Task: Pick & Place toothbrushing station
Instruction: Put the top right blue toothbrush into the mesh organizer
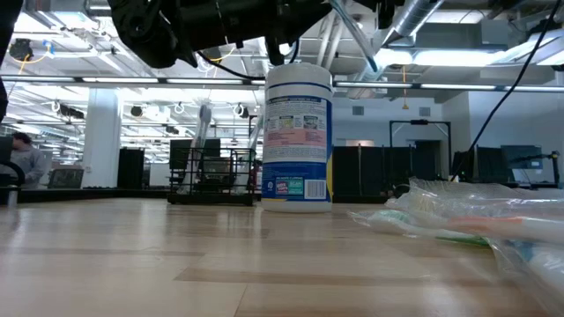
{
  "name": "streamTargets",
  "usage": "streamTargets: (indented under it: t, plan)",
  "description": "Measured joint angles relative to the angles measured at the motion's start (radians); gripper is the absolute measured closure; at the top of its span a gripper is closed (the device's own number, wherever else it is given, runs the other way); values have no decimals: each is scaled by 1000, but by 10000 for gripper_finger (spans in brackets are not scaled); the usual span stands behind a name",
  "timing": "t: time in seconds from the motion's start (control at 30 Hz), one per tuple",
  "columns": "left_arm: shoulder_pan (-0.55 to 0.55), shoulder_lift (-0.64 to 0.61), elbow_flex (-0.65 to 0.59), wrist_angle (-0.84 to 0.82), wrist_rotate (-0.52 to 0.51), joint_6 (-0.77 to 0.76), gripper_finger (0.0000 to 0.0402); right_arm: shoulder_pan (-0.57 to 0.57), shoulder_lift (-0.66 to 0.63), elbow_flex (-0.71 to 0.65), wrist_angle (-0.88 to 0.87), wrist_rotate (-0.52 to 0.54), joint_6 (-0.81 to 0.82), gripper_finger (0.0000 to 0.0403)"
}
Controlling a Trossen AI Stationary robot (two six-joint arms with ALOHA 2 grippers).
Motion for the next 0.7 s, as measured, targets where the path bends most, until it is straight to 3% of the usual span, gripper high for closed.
streamTargets:
  t: [0.2,0.43,0.7]
  plan:
    - [0,0,0,2,22,0,306,0,0,0,-1,0,0,403]
    - [0,0,0,3,48,0,386,0,0,0,-5,0,0,403]
    - [0,0,0,2,49,0,391,1,0,0,-5,0,-25,403]
